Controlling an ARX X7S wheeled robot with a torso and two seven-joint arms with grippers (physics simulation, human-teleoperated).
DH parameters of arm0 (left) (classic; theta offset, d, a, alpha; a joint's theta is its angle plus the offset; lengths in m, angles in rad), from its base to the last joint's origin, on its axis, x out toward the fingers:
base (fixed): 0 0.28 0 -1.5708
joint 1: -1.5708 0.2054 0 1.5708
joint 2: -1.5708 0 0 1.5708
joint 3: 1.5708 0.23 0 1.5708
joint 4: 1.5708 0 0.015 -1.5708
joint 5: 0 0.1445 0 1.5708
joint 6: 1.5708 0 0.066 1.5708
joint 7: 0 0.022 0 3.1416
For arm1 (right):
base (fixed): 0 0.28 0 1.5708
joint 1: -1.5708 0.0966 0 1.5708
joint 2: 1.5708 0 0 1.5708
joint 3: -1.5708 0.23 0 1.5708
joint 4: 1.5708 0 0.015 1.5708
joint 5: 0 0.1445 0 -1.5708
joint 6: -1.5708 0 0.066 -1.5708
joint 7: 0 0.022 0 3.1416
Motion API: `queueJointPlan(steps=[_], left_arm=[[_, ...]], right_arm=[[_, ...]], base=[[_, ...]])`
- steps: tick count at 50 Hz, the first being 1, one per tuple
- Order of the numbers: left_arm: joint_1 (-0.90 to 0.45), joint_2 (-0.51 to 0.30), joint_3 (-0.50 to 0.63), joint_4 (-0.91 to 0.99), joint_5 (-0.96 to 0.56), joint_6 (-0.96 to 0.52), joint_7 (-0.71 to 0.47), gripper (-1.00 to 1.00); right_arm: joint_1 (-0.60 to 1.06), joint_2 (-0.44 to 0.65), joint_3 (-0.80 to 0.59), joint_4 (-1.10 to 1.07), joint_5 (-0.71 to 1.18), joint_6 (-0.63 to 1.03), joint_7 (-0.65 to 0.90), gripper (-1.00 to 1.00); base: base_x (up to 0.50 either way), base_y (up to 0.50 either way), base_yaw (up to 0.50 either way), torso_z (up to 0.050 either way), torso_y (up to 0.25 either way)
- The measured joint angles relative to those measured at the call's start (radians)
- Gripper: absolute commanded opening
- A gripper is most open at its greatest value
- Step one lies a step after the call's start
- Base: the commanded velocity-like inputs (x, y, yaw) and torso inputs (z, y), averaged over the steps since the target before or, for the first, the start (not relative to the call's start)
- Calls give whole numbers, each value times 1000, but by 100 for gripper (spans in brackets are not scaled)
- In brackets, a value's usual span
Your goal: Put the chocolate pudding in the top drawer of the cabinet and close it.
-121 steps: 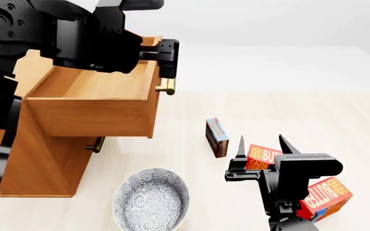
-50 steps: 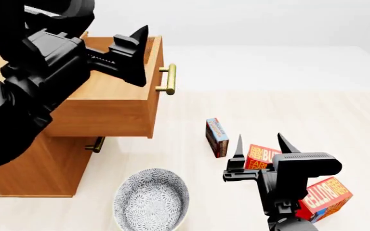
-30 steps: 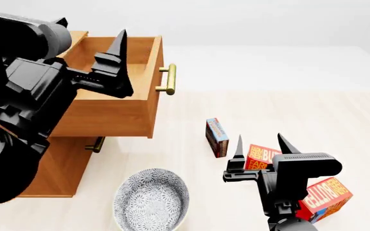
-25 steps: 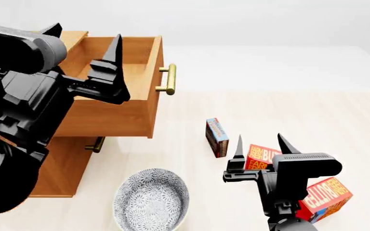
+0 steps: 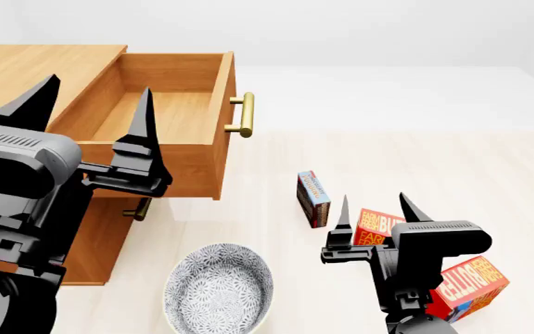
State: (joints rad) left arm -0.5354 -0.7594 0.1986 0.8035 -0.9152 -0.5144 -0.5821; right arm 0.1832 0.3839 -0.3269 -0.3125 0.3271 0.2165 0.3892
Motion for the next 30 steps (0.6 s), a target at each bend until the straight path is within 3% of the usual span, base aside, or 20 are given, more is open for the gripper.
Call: queueJointPlan(steps=[30], left_arm=[[252,-26,-54,116,106,136,-34,100]], right_arm=[[129,-24,-30,110,17,62,-37,100]], base=[[0,0,0,0,0]])
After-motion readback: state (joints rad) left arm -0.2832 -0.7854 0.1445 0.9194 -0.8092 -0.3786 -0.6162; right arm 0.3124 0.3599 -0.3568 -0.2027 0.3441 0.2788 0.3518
